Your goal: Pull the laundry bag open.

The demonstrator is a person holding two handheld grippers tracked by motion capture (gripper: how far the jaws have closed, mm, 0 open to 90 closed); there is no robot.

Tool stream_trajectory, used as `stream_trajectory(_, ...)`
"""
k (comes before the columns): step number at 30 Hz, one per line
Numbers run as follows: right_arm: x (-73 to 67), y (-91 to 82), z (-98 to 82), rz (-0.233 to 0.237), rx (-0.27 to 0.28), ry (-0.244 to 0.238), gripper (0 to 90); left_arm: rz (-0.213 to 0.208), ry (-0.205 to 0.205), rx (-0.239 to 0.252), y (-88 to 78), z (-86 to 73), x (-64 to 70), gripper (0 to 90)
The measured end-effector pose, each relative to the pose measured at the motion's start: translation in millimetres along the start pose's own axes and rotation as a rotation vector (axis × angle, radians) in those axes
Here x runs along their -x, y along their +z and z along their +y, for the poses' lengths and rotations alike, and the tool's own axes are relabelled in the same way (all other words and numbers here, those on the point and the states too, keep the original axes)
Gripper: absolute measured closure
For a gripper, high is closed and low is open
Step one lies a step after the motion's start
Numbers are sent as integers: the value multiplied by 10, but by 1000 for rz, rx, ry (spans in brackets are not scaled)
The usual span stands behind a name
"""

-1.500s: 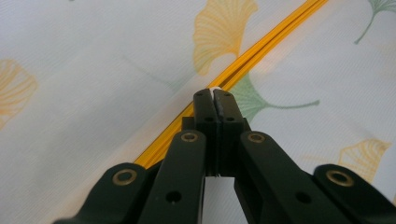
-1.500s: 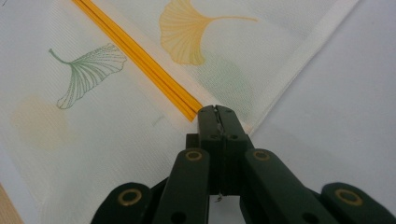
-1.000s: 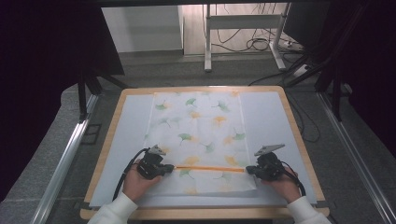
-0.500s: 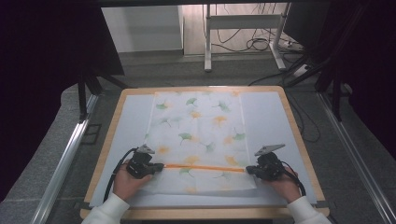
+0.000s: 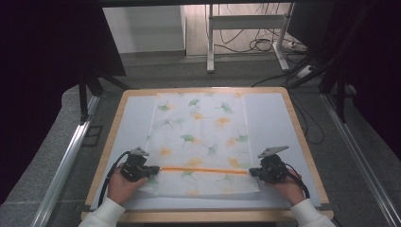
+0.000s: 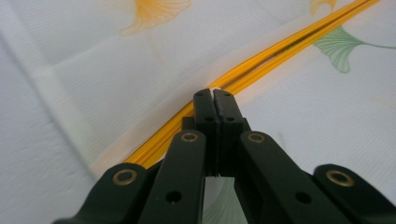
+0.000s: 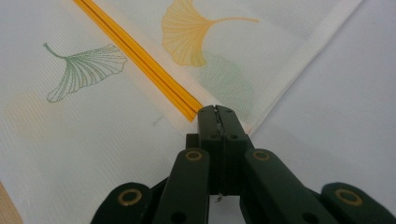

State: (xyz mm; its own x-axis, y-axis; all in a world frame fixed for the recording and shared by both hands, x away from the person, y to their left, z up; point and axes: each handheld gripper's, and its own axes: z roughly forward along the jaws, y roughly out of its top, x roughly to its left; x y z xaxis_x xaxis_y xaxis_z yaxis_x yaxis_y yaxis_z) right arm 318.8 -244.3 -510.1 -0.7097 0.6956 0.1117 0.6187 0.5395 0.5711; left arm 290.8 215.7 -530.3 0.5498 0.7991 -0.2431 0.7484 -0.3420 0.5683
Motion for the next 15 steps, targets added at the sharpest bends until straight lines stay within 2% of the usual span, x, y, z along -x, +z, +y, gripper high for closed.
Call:
stream_trajectory(6,-2,1,1,-1,-1,-1,896,7,-33,9,-72,-63,-109,900)
stream_trajectory(15,1,0,0,1,0,-1,896,23,-48,6,-142,-125,-174,900)
